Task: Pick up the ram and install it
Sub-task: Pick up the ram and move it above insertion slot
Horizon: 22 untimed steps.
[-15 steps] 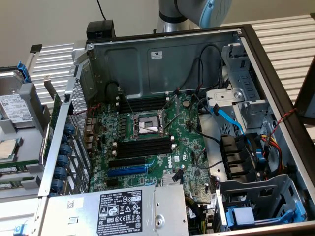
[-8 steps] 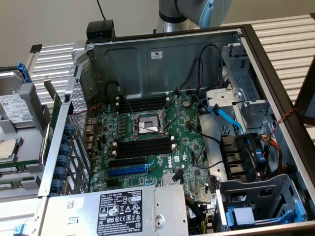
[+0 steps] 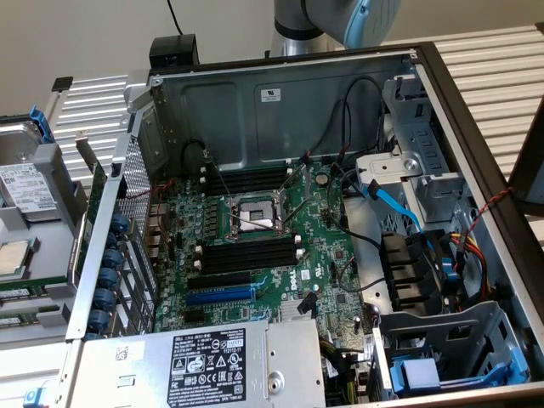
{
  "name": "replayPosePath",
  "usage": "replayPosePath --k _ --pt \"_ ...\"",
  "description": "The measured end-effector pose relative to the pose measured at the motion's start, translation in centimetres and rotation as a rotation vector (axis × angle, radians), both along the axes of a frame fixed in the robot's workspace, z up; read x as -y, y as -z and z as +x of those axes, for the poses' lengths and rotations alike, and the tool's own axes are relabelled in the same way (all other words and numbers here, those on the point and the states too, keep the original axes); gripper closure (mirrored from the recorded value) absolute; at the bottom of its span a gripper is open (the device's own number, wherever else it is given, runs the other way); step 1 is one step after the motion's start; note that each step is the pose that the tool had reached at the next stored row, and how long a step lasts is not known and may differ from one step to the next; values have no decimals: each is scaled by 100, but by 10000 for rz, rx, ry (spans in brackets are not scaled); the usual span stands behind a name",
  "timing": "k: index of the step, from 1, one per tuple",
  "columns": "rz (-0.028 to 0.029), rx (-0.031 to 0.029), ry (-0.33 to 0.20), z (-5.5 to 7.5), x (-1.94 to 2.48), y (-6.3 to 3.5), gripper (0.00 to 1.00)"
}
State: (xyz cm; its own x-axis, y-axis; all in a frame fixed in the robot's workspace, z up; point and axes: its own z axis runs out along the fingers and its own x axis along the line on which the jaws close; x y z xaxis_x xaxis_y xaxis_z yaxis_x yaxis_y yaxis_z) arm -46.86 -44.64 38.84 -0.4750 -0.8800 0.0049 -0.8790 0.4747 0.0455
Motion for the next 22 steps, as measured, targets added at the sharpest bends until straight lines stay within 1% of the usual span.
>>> replayPosePath --k 2,8,9,14,22 --pt "0 0 -271 0 0 0 89" --pt "0 0 -318 -2 -1 0 89" --pt "0 1 -414 -2 -1 1 89" --pt "0 1 -1323 -2 0 12 89" --pt "0 1 -2777 -2 0 101 89"
